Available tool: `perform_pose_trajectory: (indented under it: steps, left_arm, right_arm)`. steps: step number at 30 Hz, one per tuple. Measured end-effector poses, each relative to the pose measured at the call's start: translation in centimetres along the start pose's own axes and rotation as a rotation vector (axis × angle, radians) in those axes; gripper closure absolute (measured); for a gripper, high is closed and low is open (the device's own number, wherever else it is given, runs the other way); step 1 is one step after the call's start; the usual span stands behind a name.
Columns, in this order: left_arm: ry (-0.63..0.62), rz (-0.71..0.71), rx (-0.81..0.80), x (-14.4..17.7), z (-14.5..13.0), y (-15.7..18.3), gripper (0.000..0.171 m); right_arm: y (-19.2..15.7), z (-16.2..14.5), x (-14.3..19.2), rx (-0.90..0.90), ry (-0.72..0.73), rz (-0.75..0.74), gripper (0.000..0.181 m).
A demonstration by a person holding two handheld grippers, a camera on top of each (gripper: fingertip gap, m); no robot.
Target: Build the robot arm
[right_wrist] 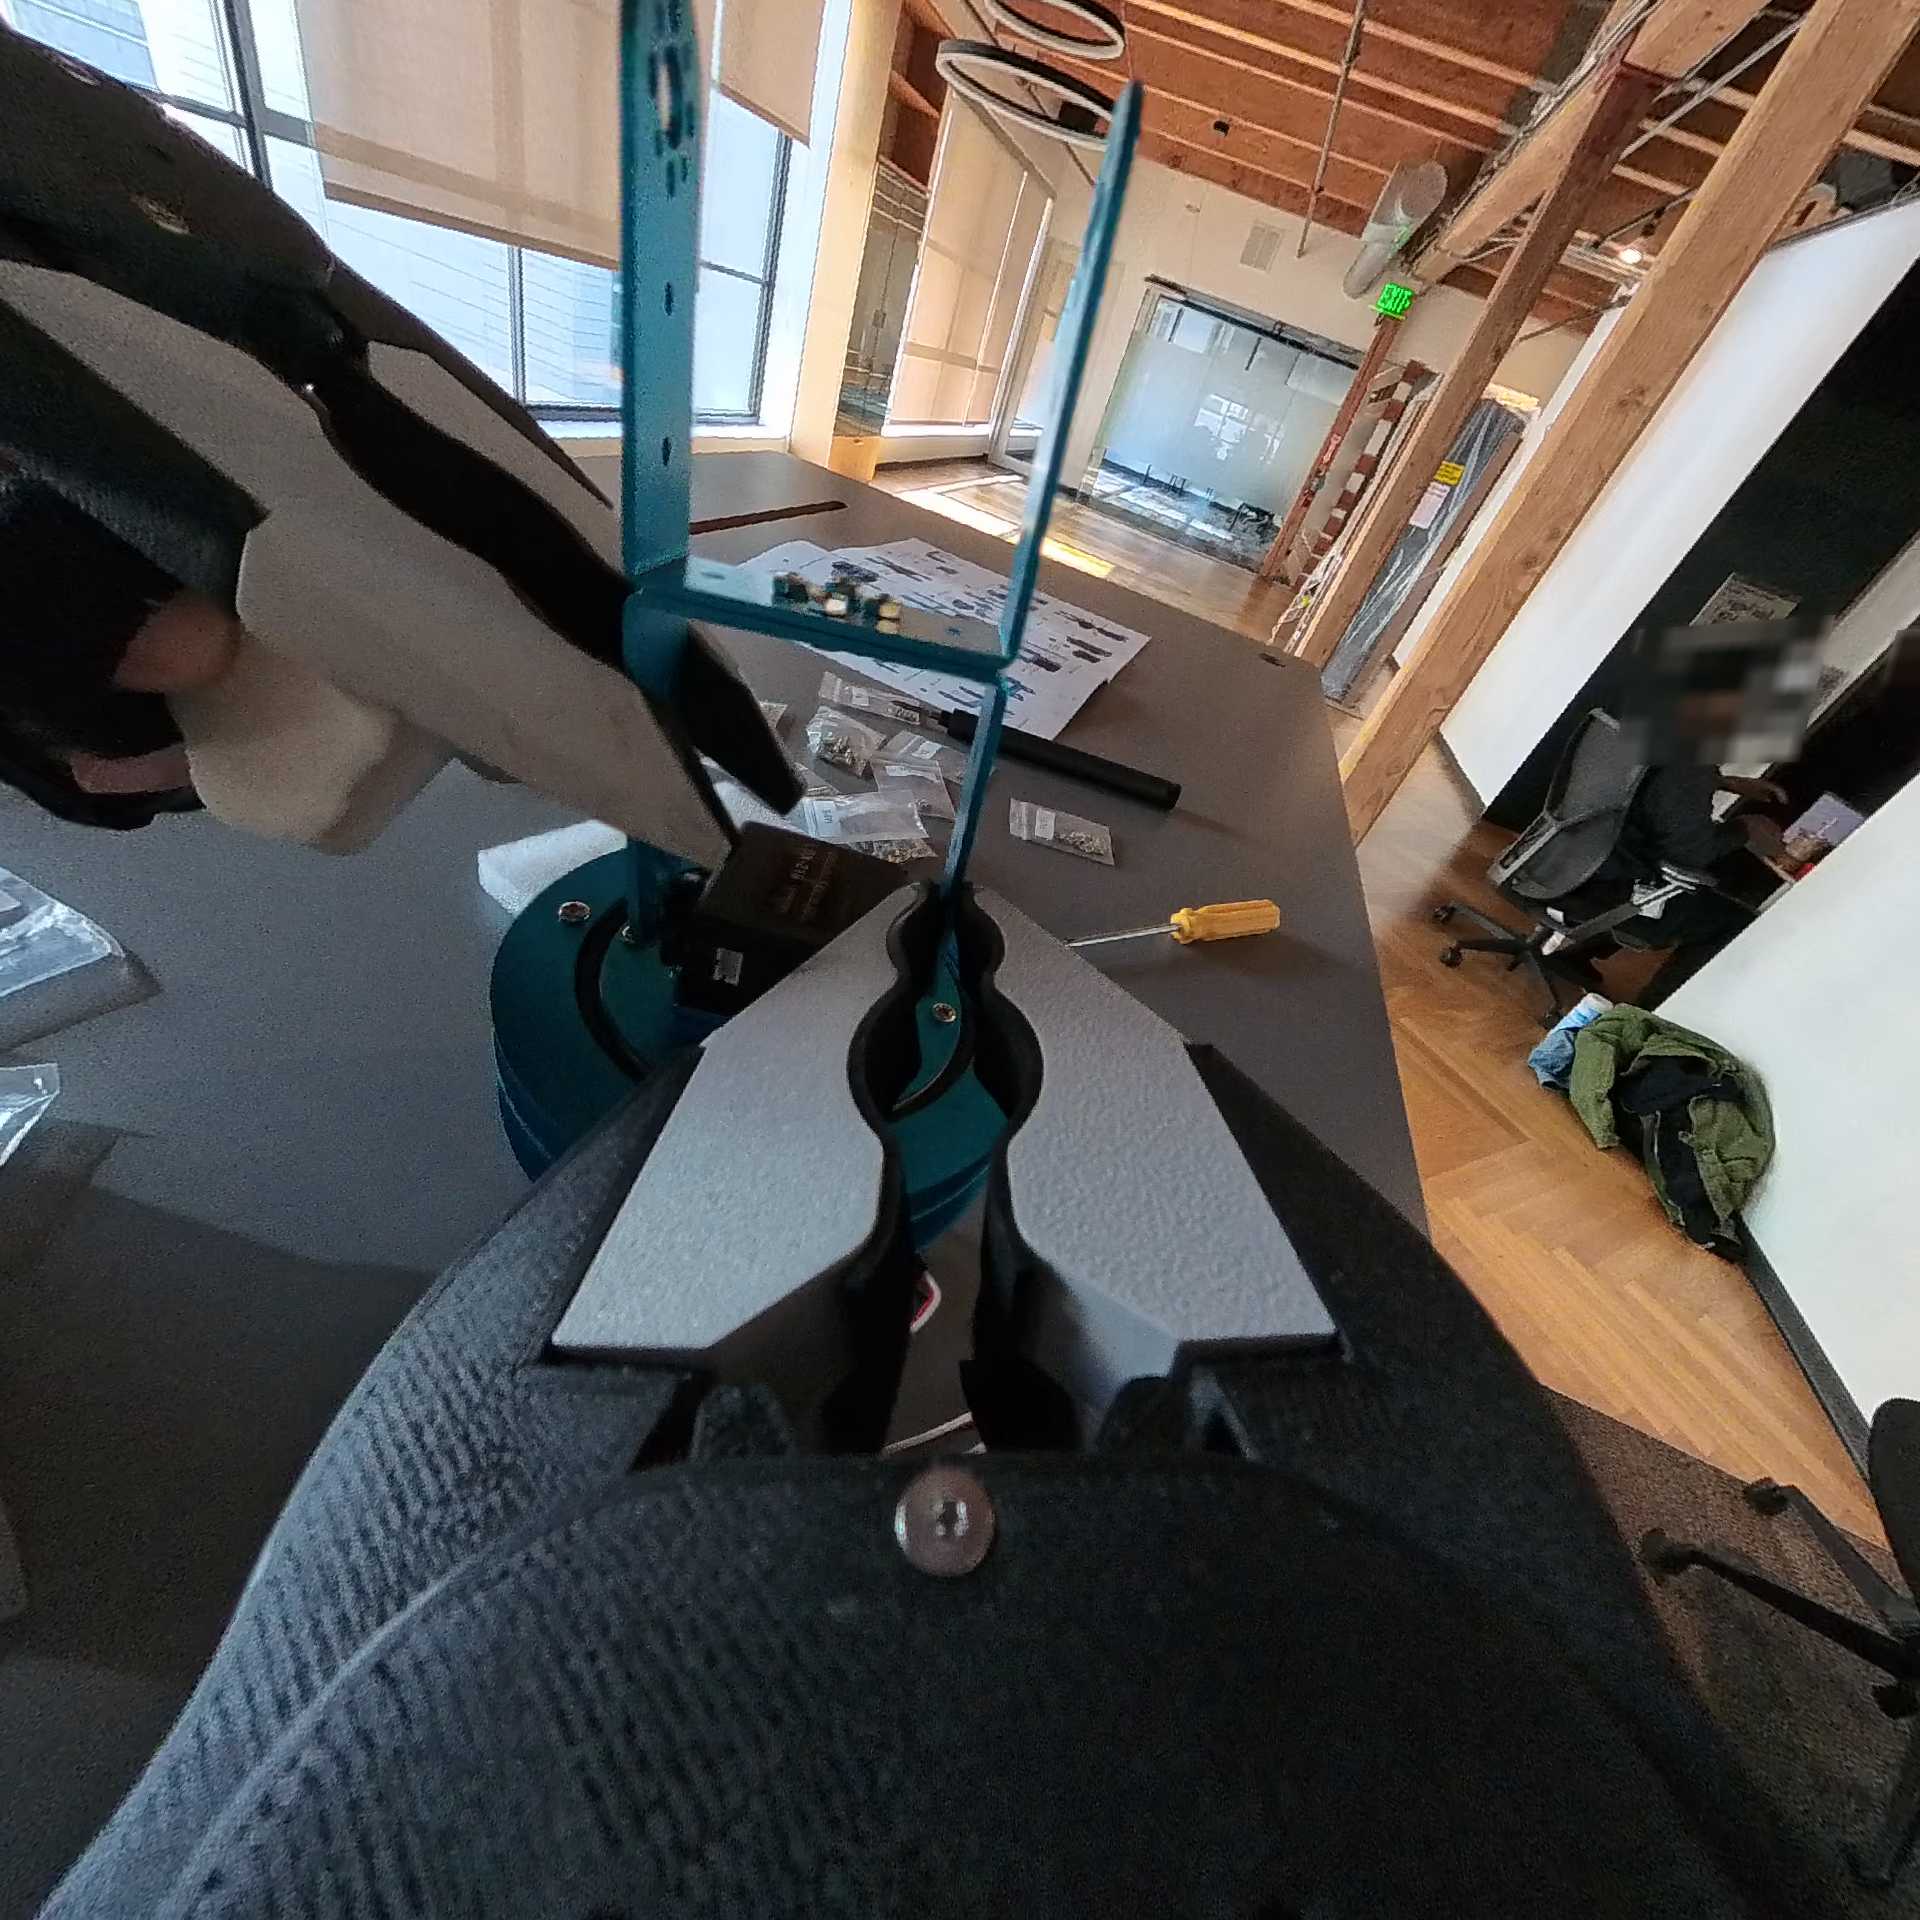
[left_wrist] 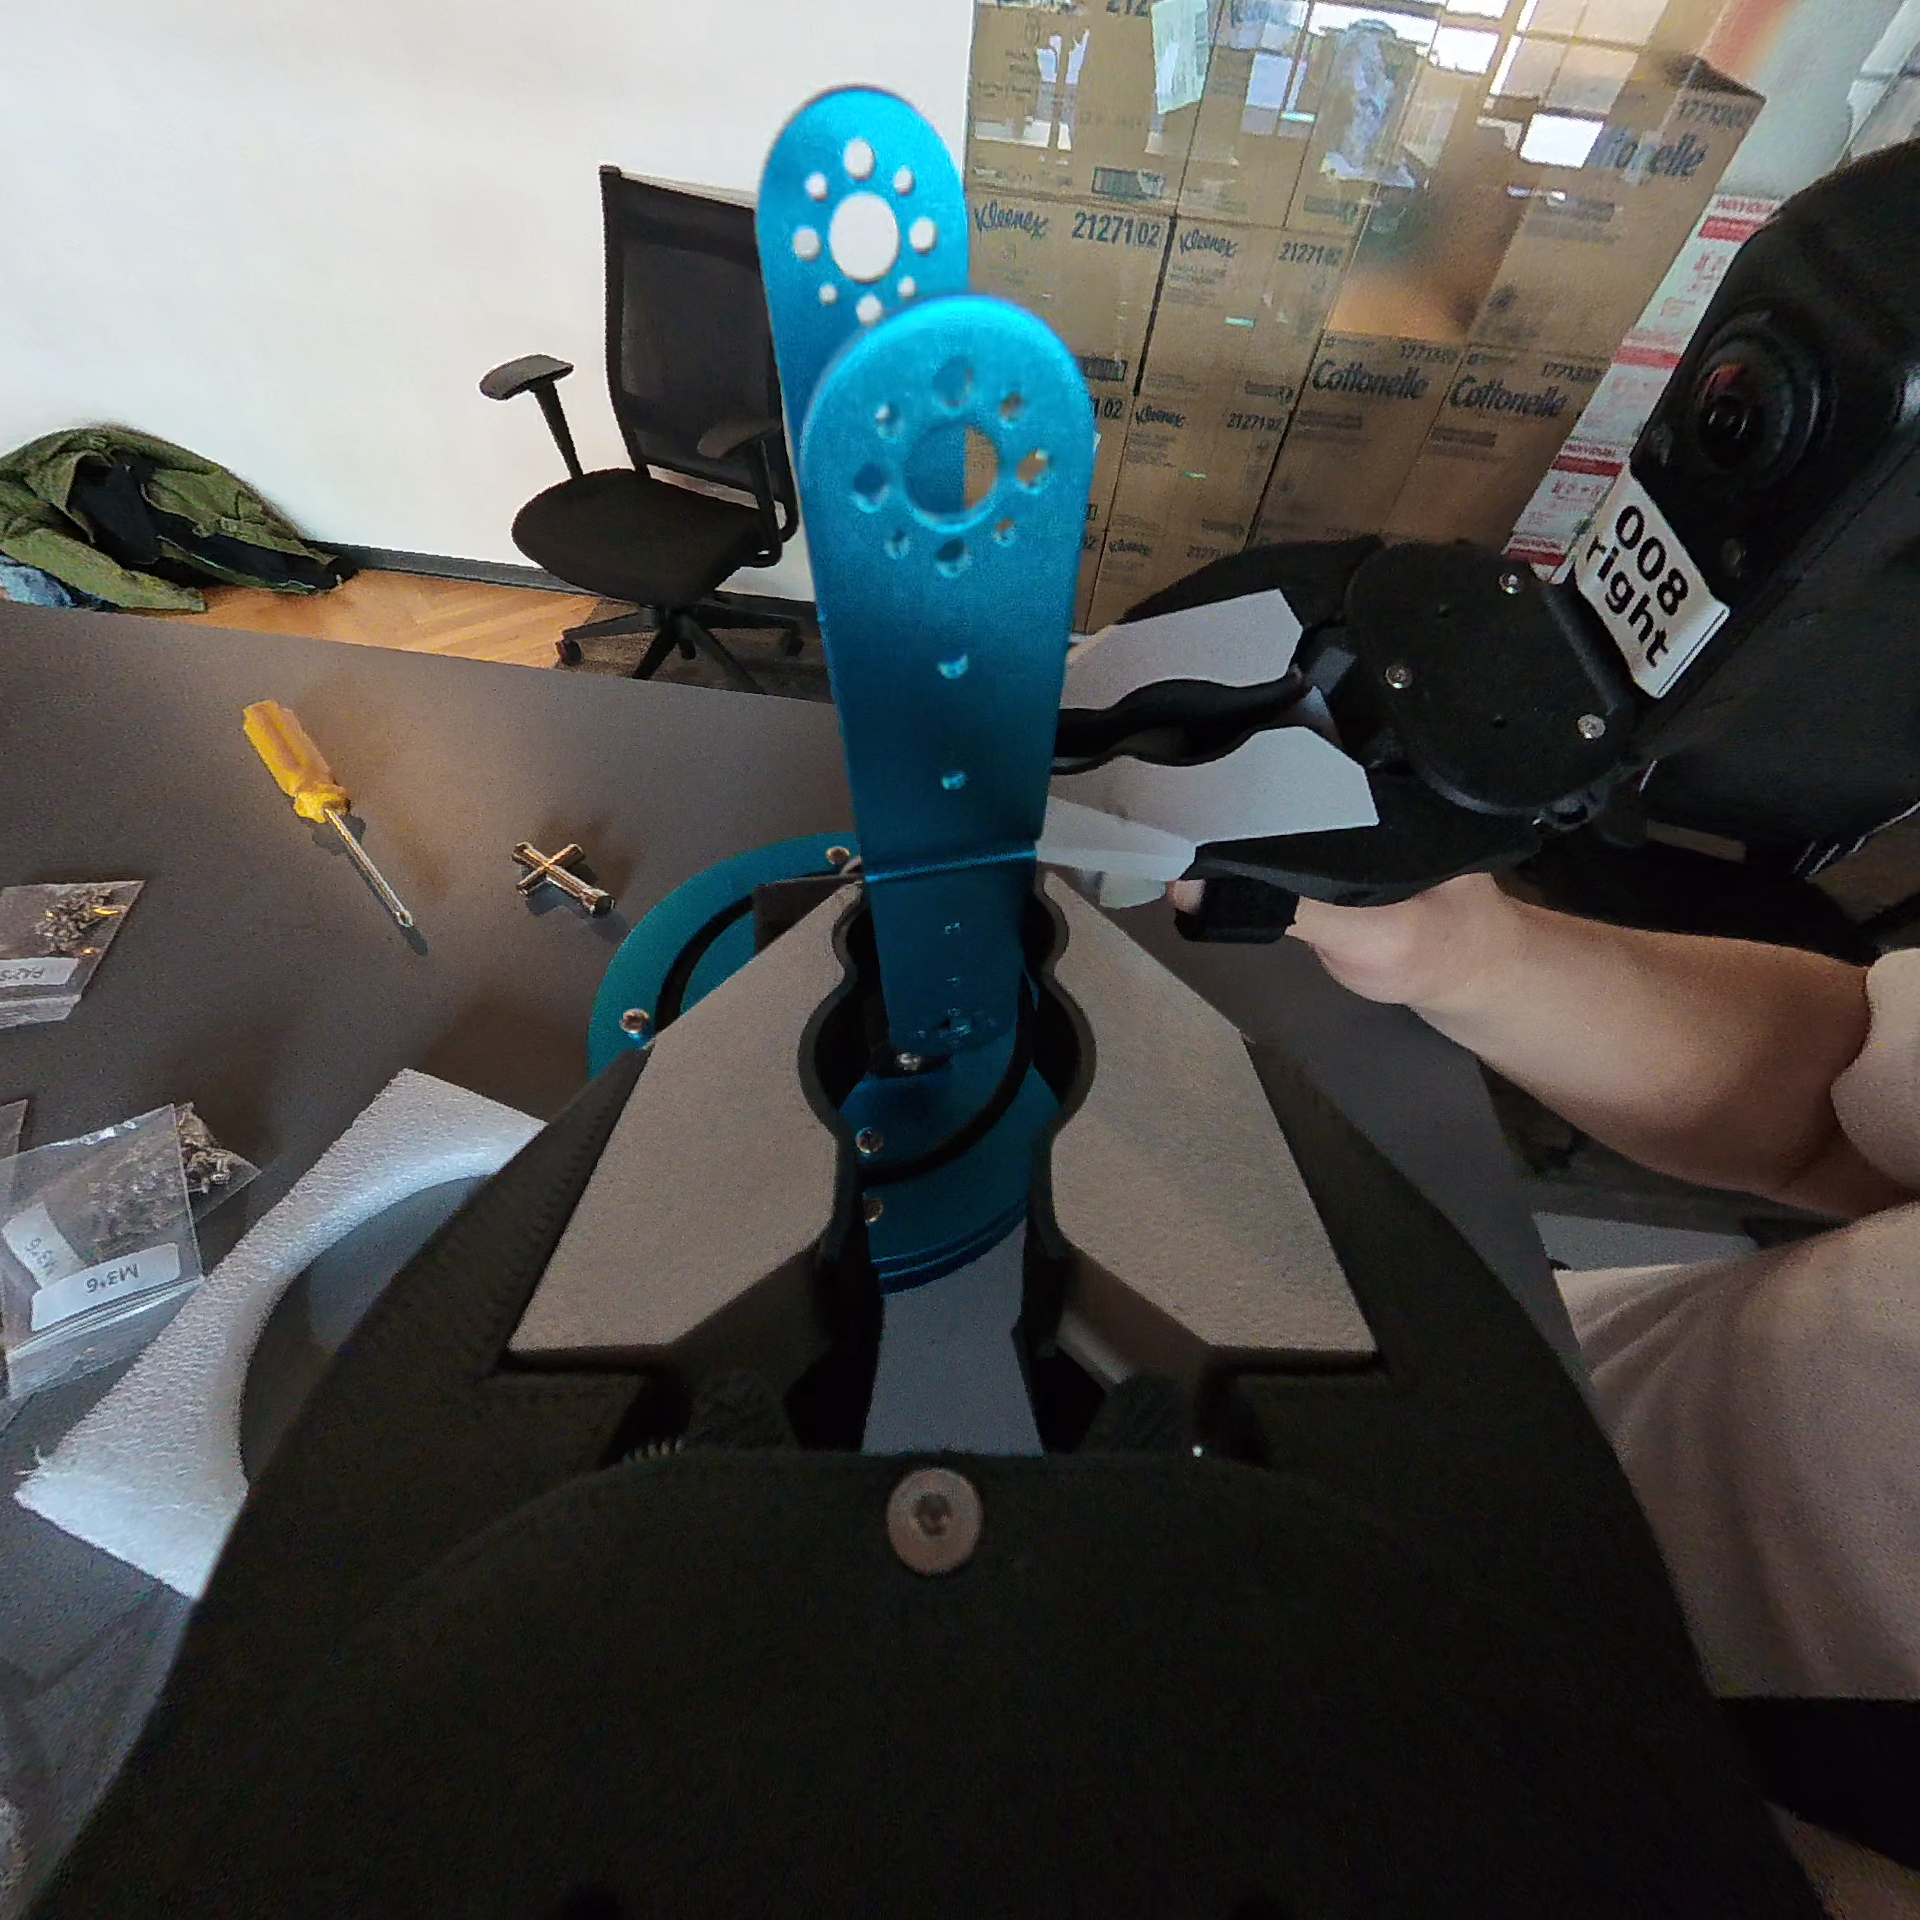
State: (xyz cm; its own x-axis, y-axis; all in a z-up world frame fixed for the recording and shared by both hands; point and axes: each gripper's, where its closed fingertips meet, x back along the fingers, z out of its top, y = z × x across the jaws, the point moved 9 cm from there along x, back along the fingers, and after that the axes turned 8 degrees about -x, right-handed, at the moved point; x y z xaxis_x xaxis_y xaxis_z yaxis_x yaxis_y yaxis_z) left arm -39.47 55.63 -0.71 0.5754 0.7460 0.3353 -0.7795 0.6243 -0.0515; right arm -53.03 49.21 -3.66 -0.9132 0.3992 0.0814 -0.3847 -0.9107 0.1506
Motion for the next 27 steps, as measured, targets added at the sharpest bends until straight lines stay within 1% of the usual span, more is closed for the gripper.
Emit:
perform_pose_trajectory:
  steps: [4, 10, 18, 22, 27]
  left_arm:
    - [0.001, 0.001, 0.008, -0.1, 0.0, 0.0, 0.146]
    - [-0.023, 0.004, 0.015, -0.3, 0.2, -0.1, 0.146]
    - [-0.096, 0.008, 0.015, -0.6, 0.9, -0.4, 0.146]
    - [-0.096, -0.004, 0.019, -0.6, 1.0, -0.7, 0.146]
    - [-0.097, -0.001, -0.019, -0.5, 1.0, -0.6, 0.146]
  right_arm:
    - [0.2, -0.1, 0.0, -0.026, 0.002, 0.011, 0.180]
    - [0.2, -0.2, 0.0, 0.002, 0.001, -0.004, 0.180]
    - [0.6, -0.6, -0.2, -0.034, -0.011, 0.016, 0.179]
    - [0.7, -0.6, -0.4, -0.036, -0.022, 0.023, 0.179]
    - [0.7, -0.5, -0.4, -0.048, -0.020, 0.037, 0.179]
